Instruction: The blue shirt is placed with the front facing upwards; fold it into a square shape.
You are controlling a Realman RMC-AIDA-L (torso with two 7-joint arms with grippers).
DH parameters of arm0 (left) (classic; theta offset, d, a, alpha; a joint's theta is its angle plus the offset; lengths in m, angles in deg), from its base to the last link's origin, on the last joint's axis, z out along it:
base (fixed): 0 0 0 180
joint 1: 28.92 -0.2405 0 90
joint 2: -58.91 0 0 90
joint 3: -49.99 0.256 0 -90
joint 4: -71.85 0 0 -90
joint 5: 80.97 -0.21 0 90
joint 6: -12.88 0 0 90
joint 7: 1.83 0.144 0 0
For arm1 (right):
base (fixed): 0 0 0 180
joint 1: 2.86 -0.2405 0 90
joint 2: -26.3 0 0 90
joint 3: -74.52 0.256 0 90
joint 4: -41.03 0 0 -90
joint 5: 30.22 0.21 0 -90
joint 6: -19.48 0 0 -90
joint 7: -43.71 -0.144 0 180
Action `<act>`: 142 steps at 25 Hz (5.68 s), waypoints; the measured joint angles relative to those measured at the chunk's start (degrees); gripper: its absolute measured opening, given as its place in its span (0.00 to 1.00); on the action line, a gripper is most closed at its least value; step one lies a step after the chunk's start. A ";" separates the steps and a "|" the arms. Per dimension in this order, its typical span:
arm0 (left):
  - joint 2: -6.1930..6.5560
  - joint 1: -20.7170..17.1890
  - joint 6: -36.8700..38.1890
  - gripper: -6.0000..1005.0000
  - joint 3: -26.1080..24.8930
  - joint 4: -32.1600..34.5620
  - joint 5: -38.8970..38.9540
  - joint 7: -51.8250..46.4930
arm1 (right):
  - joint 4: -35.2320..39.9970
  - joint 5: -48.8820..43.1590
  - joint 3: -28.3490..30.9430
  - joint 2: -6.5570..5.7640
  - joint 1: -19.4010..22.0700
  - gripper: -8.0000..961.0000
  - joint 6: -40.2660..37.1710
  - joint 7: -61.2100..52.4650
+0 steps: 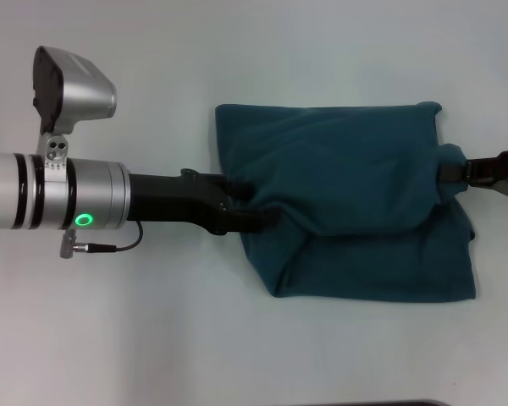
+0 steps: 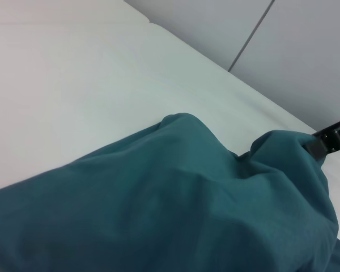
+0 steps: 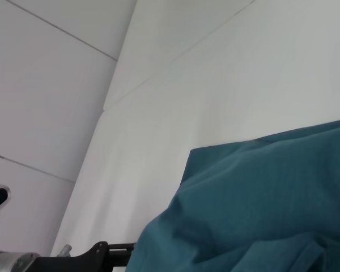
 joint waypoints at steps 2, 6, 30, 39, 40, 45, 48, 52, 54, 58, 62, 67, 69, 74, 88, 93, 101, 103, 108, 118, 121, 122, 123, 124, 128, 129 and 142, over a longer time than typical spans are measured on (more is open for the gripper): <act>0.00 0.02 0.00 0.78 0.23 -0.01 -0.13 -0.06 | 0.00 0.00 0.00 0.00 0.00 0.09 0.00 -0.07; 0.00 0.07 0.04 0.71 0.44 -0.01 -0.42 -0.10 | 0.00 0.00 0.00 0.00 0.01 0.09 0.00 -0.12; 0.70 -0.73 5.76 0.02 -0.89 -1.32 -5.40 0.01 | 0.82 -0.32 -0.22 0.44 1.28 0.09 0.56 2.33; 1.53 -0.89 5.88 0.02 -3.27 -1.51 -6.80 -0.13 | 0.91 -0.57 -0.60 0.12 2.84 0.10 2.84 3.44; 1.58 -0.93 5.95 0.02 -3.34 -1.51 -6.80 -0.18 | 0.82 -0.58 -0.62 0.05 3.15 0.10 3.49 3.65; 1.70 -1.17 6.48 0.02 -5.00 -2.71 -6.80 -0.25 | 0.42 -0.66 -0.99 -0.22 4.22 0.10 6.32 4.91; 1.79 -1.08 6.72 0.03 -5.32 -3.27 -6.80 -0.28 | 0.38 -1.06 -1.68 -0.25 4.38 0.10 7.10 5.28; 1.85 -0.87 7.21 0.03 -6.01 -4.89 -7.83 -1.30 | 0.32 -3.54 -2.17 -0.27 4.41 0.10 8.29 5.43; 1.86 -0.85 7.26 0.03 -6.62 -5.72 -8.21 -1.85 | 0.24 -4.01 -2.26 -0.26 4.36 0.10 8.75 5.56; 1.97 -0.75 7.28 0.03 -7.42 -6.07 -8.46 -2.33 | 0.23 -4.32 -3.29 -0.27 4.00 0.10 8.65 5.87; 1.81 -0.75 6.92 0.03 -7.51 -6.07 -9.00 -2.49 | 0.45 -4.39 -4.52 -0.27 3.55 0.10 8.07 5.92; 1.67 -0.75 6.75 0.03 -7.74 -6.07 -9.09 -2.56 | 0.46 -4.40 -5.89 -0.24 2.94 0.10 8.02 6.06; 1.57 -0.75 6.69 0.03 -7.99 -6.07 -9.09 -2.56 | 0.41 -4.41 -6.17 -0.22 2.73 0.10 8.12 6.24; 1.25 -0.74 5.96 0.03 -8.19 -6.06 -9.37 -2.58 | 0.28 -4.40 -7.48 -0.18 2.25 0.10 8.55 6.47; 1.05 -0.17 5.84 0.03 -8.16 -5.63 -9.79 -2.59 | 0.53 -4.39 -8.68 -0.27 2.03 0.11 7.67 6.40; 1.06 -0.10 5.88 0.03 -8.25 -5.72 -9.79 -3.11 | 0.61 -4.40 -9.03 -0.30 2.02 0.11 7.49 6.25; 1.65 -0.12 7.67 0.07 -8.26 -5.96 -9.78 -3.15 | -0.16 -4.09 -6.19 -1.08 2.24 0.25 7.48 5.66; 1.96 -0.13 8.08 0.15 -8.28 -6.09 -9.78 -3.34 | -0.71 -4.01 -5.18 -1.14 2.29 0.29 7.50 5.61; 2.41 -0.54 8.82 0.31 -9.10 -7.88 -9.78 -4.61 | -2.43 -3.96 -3.45 -1.19 2.29 0.46 7.52 4.62; 1.35 -1.27 10.25 0.68 -17.07 -12.91 -9.64 -4.33 | -4.86 -4.18 1.51 -1.66 2.81 0.72 5.23 0.38; 0.71 -0.60 9.77 0.72 -17.08 -13.19 -9.64 -4.09 | -5.40 -4.28 2.04 -1.68 2.82 0.72 2.96 -1.53; 0.60 -0.30 9.67 0.74 -16.91 -13.18 -9.65 -4.02 | -5.57 -4.29 2.10 -1.68 2.81 0.72 2.17 -2.07; 0.53 -0.04 9.47 0.75 -16.78 -13.12 -9.65 -3.98 | -5.70 -4.29 2.13 -1.68 2.78 0.72 1.35 -2.64; 0.49 0.14 9.17 0.76 -16.75 -13.01 -9.66 -3.96 | -5.78 -4.29 2.13 -1.67 2.71 0.72 0.72 -3.05; 0.38 0.61 8.72 0.75 -16.73 -12.80 -9.58 -3.95 | -5.80 -4.24 2.12 -1.60 2.31 0.72 -0.42 -3.36; 0.38 0.72 8.72 0.75 -16.77 -12.79 -9.55 -3.98 | -5.81 -4.27 2.12 -1.60 2.26 0.72 -0.80 -3.35; 0.35 1.68 8.42 0.76 -17.13 -11.47 -9.22 -5.37 | -7.36 -4.08 3.00 -1.84 2.92 0.72 -2.01 -3.62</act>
